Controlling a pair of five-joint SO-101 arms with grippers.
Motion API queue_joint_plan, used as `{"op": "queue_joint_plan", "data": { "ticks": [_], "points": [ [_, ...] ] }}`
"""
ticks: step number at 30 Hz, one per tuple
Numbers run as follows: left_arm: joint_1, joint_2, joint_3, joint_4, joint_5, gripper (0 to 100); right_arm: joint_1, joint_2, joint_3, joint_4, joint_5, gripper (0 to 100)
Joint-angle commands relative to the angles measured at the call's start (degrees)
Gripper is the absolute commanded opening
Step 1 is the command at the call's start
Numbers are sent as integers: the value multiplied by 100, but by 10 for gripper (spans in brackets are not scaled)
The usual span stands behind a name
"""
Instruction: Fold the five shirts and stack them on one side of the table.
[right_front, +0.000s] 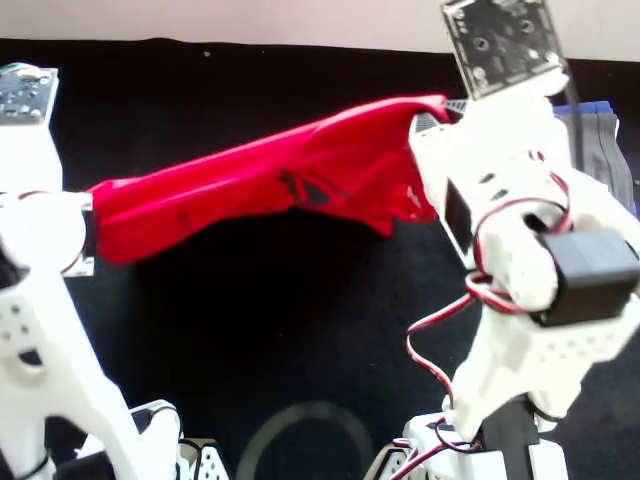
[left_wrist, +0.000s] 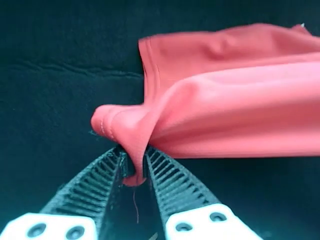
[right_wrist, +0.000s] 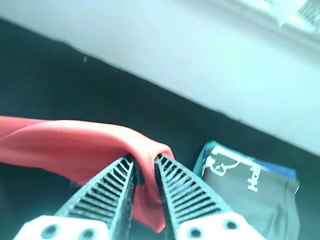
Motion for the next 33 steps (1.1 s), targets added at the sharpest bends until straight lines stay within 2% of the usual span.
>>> {"op": "queue_joint_plan", "data": {
  "ticks": [1, 12, 25, 29, 33],
  "points": [
    [-154, -312, -13, -44, 35, 8, 224, -66, -541, 40, -35, 6],
    [-145, -752, 690, -44, 62, 8, 224, -1341, -629, -4, -35, 6],
    [-127, -1912, -66, -44, 53, 8, 356, -1991, -611, -145, -35, 6],
    [-127, -1921, 470, -44, 35, 8, 374, -1833, -488, 57, -97, 6],
    [-154, -1956, 1446, -519, 35, 8, 356, -1780, 620, 40, -440, 6]
  ]
}}
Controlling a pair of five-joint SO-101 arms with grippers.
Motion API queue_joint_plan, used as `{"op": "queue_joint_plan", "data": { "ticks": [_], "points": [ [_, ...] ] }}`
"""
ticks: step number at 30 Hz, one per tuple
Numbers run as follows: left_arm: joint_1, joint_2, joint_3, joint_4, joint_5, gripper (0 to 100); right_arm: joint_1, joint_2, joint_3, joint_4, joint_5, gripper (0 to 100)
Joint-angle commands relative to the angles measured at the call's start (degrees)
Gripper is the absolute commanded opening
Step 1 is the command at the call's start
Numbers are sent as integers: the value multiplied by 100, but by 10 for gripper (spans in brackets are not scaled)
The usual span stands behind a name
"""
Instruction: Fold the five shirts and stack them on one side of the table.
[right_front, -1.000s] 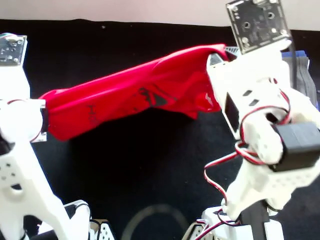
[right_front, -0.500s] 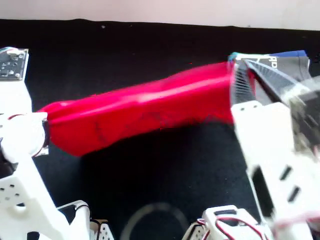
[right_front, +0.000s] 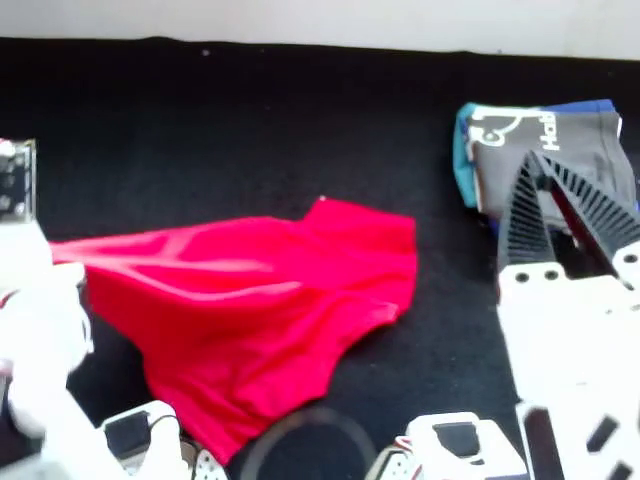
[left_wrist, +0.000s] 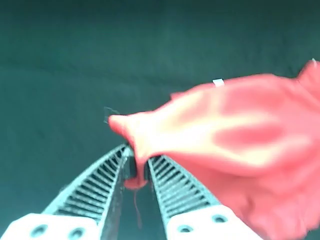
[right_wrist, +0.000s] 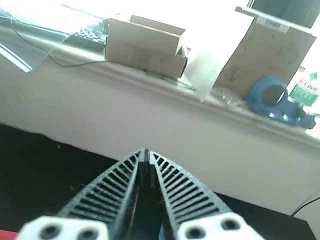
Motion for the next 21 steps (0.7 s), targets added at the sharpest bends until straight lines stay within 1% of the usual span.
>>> {"op": "queue_joint_plan", "data": {
  "ticks": [1, 3, 6, 8, 11, 13, 17, 19, 21],
  "points": [
    [-57, -40, 708, -554, 18, 8, -22, 163, 1130, 48, -316, 6],
    [-57, -4, 1121, -818, 9, 8, -215, 171, 2123, 40, -413, 6],
    [-57, -4, 1798, -1231, 9, 8, -743, 180, 3793, -75, -440, 9],
    [-57, -4, 2167, -1459, 9, 8, -1024, 154, 5033, -435, -440, 10],
    [-57, -4, 2563, -1705, 9, 8, -1323, 163, 6668, -1279, -448, 15],
    [-57, -4, 2703, -1802, 9, 8, -1499, 163, 7574, -1842, -510, 55],
    [-57, -4, 2809, -1837, 9, 8, -1956, 171, 8971, -2642, -844, 190],
    [-57, 4, 2809, -1864, 9, 8, -2220, 171, 9525, -3055, -905, 221],
    [-57, 4, 2809, -1864, 9, 8, -2308, 180, 9938, -3424, -897, 222]
  ]
}}
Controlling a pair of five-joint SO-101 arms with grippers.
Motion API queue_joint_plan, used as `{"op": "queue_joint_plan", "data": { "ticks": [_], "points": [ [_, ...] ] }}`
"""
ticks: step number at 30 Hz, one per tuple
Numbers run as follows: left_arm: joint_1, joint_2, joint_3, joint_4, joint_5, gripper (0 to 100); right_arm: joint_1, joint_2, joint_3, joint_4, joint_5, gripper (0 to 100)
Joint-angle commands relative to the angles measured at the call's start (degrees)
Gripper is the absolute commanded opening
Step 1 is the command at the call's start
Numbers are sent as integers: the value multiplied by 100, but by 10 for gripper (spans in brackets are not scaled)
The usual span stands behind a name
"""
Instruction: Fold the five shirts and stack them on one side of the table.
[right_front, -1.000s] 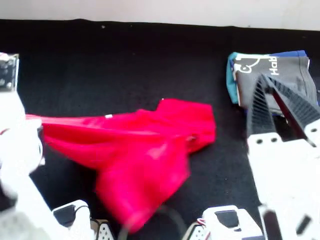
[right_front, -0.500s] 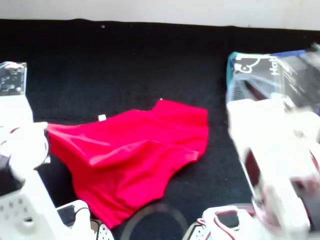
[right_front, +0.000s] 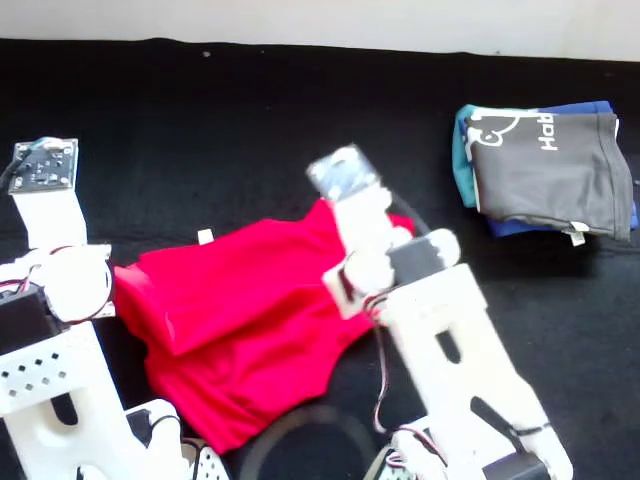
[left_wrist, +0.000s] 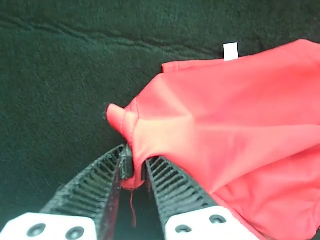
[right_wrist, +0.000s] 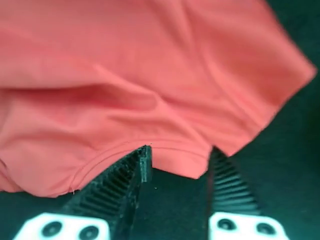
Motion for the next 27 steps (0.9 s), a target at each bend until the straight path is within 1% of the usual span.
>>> {"op": "queue_joint_plan", "data": {
  "ticks": [1, 5, 9, 12, 16, 18, 19, 22, 23, 25, 27],
  "points": [
    [-57, -40, -13, -88, 9, 8, -171, -4, 673, -708, -62, 224],
    [-48, -40, -13, -88, 9, 8, -180, 75, 1138, -1279, -70, 232],
    [-22, 22, -4, -97, 9, 8, -180, 840, 1182, -1490, -79, 296],
    [-22, 391, -40, -123, 9, 8, -180, 1560, 1007, -1675, -53, 336],
    [-22, 1051, -57, -316, 18, 8, -180, 2308, 611, -1710, -53, 334],
    [-22, 1279, -136, -343, 18, 8, -145, 2615, 426, -1710, -53, 298],
    [-22, 1349, -198, -334, 18, 8, -110, 2738, 338, -1719, -53, 250],
    [-22, 1481, -356, -334, 18, 8, 136, 3020, 31, -1719, -53, 36],
    [-13, 1508, -365, -343, 18, 8, 259, 3081, -92, -1719, -53, 0],
    [66, 1587, -286, -448, 9, 8, 532, 3143, -330, -1692, -53, 26],
    [110, 1719, -84, -721, 9, 8, 857, 3143, -611, -1684, -44, 4]
  ]
}}
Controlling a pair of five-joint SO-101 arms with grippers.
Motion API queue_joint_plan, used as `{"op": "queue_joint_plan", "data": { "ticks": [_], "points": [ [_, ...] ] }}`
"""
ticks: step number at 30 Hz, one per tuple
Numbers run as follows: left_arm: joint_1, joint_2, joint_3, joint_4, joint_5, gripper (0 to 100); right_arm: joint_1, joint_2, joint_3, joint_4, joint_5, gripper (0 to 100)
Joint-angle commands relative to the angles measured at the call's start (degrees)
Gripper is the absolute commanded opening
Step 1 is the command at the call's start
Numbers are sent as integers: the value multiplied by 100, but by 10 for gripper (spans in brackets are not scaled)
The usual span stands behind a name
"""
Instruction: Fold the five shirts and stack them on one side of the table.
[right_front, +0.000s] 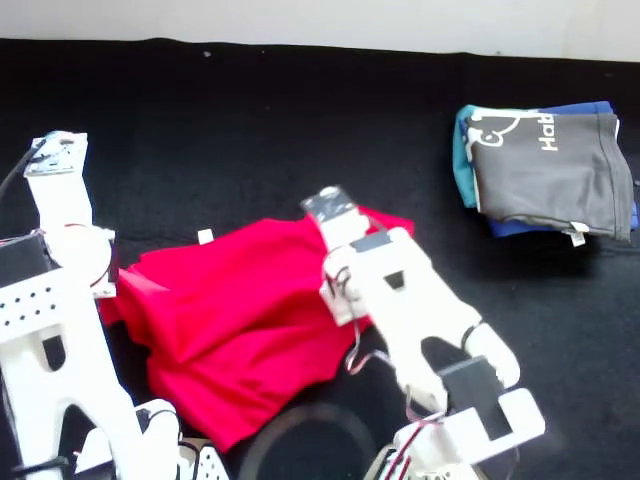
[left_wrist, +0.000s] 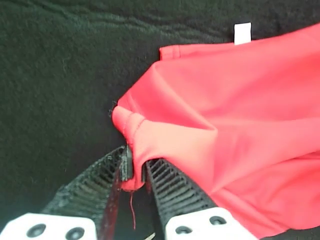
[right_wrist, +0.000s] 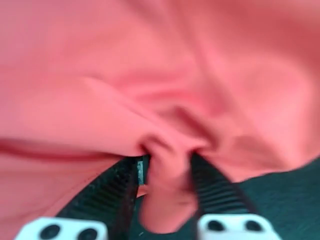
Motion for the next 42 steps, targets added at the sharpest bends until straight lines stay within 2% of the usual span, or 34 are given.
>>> {"op": "queue_joint_plan", "data": {
  "ticks": [1, 6, 11, 20, 25, 36, 42],
  "points": [
    [110, 180, 119, -457, 0, 8, 532, 31, -611, -31, 70, 5],
    [180, 681, 215, -747, 0, 8, 1385, 66, -1965, 435, 1055, 6],
    [611, 998, 259, -730, 9, 8, 1675, 84, -3073, 541, 1442, 6],
    [673, 1411, 259, -1284, 26, 8, 1859, 1393, -3855, 567, 1415, 26],
    [664, 1684, 259, -1266, 26, 8, 1886, 1543, -4769, 1648, 1398, 181],
    [664, 1675, 251, -1257, 26, 8, 1851, 1534, -6844, 3890, 1389, 181],
    [664, 1675, 251, -1257, 35, 8, 1174, 831, -6923, 4497, 914, 181]
  ]
}}
